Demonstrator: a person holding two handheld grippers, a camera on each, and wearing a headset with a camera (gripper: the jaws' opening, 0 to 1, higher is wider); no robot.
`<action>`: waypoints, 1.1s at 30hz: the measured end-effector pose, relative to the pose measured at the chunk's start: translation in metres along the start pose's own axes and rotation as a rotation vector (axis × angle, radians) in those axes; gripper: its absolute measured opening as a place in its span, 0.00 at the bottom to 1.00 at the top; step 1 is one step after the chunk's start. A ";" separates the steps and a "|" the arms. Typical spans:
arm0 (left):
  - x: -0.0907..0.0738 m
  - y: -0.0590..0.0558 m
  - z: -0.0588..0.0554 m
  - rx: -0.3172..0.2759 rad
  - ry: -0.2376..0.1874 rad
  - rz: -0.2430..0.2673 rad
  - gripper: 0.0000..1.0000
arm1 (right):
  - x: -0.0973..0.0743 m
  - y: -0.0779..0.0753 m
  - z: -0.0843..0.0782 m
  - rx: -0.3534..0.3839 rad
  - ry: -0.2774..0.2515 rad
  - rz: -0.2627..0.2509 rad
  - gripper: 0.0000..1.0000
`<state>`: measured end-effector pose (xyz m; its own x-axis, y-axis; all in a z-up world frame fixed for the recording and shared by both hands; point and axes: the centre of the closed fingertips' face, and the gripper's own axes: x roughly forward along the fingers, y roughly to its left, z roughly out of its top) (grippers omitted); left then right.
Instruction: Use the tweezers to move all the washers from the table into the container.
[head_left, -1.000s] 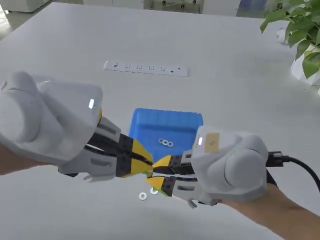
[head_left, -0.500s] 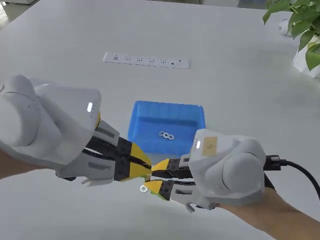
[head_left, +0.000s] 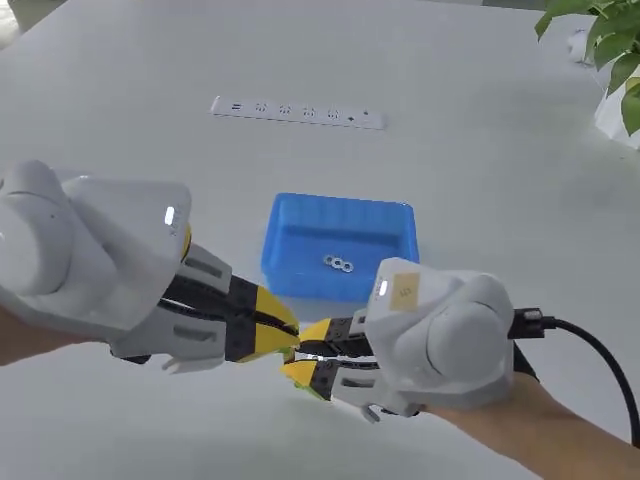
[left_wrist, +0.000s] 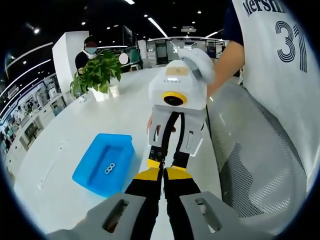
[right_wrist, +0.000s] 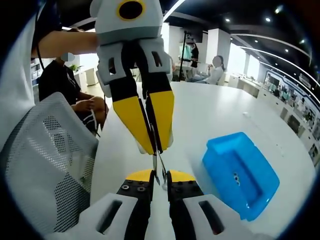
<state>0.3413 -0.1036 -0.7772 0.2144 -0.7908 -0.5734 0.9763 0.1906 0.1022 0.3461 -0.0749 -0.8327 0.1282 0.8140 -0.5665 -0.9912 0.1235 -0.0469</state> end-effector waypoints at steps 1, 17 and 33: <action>0.001 0.001 -0.001 0.000 0.001 0.002 0.06 | 0.000 -0.001 -0.001 0.000 0.003 -0.001 0.12; 0.005 0.002 -0.004 -0.018 -0.004 -0.006 0.06 | 0.004 -0.002 -0.007 0.017 0.007 0.004 0.12; 0.008 0.004 -0.007 -0.028 -0.002 -0.013 0.06 | 0.006 -0.003 -0.010 0.026 0.015 0.005 0.12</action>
<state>0.3466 -0.1047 -0.7874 0.2016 -0.7942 -0.5732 0.9779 0.1965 0.0716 0.3497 -0.0763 -0.8441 0.1227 0.8061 -0.5789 -0.9907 0.1343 -0.0229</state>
